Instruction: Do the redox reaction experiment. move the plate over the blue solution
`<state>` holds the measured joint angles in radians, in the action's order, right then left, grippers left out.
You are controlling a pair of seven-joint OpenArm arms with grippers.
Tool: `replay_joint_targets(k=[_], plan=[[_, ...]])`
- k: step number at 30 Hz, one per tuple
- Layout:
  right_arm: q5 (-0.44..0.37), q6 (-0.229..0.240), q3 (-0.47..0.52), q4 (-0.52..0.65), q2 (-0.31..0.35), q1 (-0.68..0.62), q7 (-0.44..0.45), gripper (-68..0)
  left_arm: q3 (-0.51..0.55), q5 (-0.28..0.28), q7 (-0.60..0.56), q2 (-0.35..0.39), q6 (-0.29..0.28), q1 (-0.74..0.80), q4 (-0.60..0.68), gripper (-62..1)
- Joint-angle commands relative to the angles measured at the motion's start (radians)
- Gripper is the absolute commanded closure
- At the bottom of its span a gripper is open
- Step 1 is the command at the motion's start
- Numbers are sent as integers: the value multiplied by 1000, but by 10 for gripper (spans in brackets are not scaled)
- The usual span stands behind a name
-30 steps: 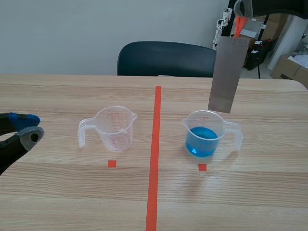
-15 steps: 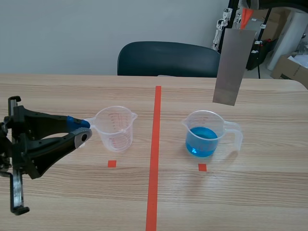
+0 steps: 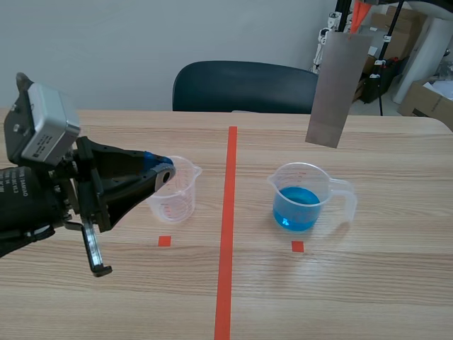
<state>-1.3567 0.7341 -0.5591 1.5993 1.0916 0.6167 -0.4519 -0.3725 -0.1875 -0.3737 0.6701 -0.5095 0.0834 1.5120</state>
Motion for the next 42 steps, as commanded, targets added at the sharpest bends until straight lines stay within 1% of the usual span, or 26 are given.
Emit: replay_joint_targets(k=[1, 7, 12, 18, 29, 36, 42], plan=[[-8, 11, 8, 7, 11, 20, 27, -4, 2, -10, -10, -9, -1, -4, 11, -21], [-8, 11, 8, 7, 11, 20, 33, -4, -5, -10, 53, -51, -2, -38, 11, -21], [-8, 11, 8, 7, 11, 20, 32, -4, -51, -10, 88, -66, -2, -80, 10, -21], [-7, 11, 8, 7, 11, 16, 29, -4, -106, -10, 163, -110, 2, -137, -26, -21], [-8, 11, 8, 7, 11, 9, 29, -4, -195, -10, 162, -205, 2, -255, -216, -21], [-8, 11, 8, 7, 11, 9, 29, -4, -235, -10, 166, -261, 6, -315, -270, -21], [-9, 11, 8, 7, 11, 9, 29, -4, -266, -3, 196, -304, 21, -351, -288, -21]])
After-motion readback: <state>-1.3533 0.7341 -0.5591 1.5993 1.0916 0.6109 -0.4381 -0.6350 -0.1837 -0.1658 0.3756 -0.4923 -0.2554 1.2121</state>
